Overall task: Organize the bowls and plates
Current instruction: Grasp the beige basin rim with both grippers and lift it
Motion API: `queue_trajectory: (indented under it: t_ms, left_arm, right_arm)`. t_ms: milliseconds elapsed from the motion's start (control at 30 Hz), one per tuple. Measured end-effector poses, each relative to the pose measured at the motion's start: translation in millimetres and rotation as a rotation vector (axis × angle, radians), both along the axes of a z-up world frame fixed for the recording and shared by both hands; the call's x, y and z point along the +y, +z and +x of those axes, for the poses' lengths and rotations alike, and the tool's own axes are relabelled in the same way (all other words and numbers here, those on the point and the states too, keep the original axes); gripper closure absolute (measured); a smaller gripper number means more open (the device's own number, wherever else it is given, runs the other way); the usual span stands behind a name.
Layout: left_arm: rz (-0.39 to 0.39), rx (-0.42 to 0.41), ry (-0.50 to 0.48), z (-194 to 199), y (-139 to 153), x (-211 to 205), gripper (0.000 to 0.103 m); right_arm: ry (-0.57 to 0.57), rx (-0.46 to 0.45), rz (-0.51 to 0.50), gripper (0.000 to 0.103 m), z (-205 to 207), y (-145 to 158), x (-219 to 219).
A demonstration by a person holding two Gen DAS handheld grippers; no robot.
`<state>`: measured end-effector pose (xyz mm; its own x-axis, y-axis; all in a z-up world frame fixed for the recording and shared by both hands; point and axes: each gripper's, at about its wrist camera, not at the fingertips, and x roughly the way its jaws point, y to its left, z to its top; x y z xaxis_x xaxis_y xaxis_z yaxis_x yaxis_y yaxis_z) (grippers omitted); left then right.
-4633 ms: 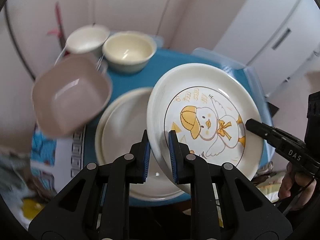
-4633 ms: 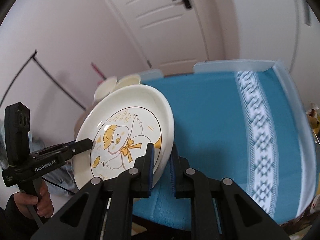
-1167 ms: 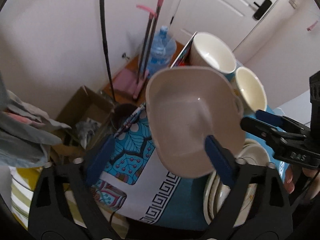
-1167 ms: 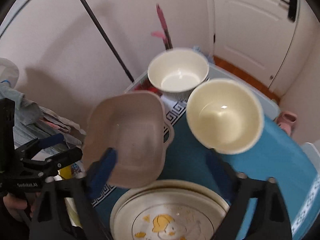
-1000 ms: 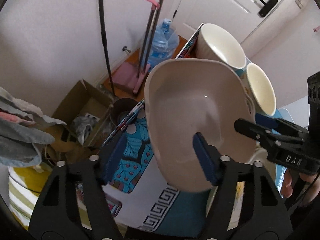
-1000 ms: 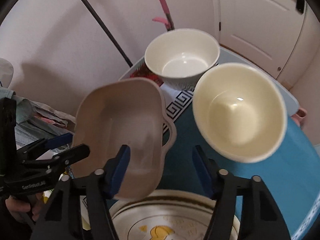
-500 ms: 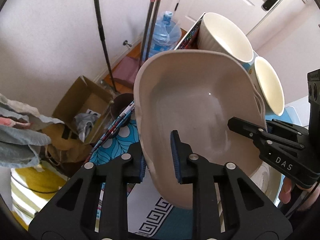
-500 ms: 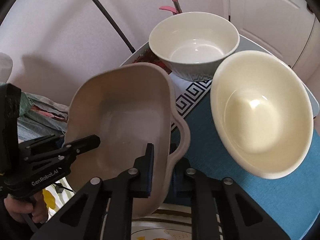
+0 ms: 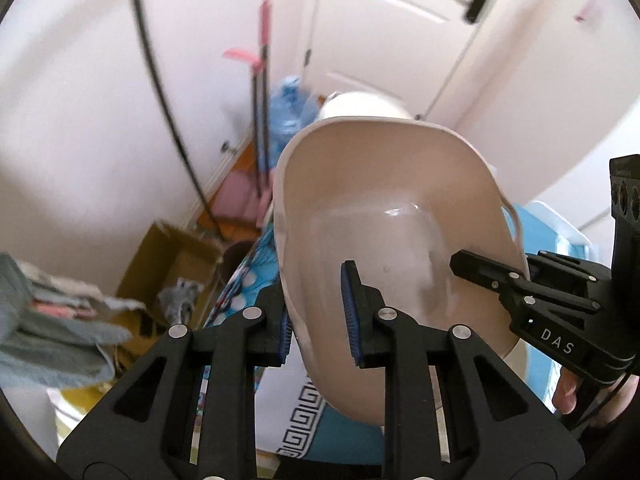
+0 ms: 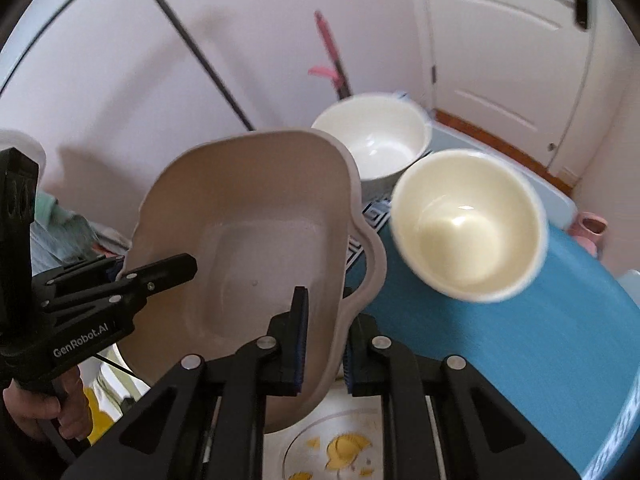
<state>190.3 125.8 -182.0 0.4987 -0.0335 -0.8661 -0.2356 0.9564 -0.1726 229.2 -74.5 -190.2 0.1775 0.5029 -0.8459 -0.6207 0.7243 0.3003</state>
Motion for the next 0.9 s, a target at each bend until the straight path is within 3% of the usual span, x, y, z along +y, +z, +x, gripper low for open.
queue_trajectory:
  t_ms: [233,467,700,900]
  left_arm:
    - [-0.004,-0.085,-0.195,-1,48,-58,0.084]
    - [-0.029,-0.132,-0.391,-4,68,-150,0.084]
    - [-0.068,-0.096,-0.494,-12,57,-255,0.084]
    - [-0.1,-0.01,-0.537,-20,12,-333,0.084]
  right_arm:
    - [-0.214,-0.104,0.033,0.089,-28,57,-78]
    - [-0.412,-0.178,0.025,0.089,-62,91,-178]
    - [-0.522,-0.168,-0.017,0.089,-87,85,-273]
    - [-0.581,-0.106,-0.058,0.089,-108,51,-345]
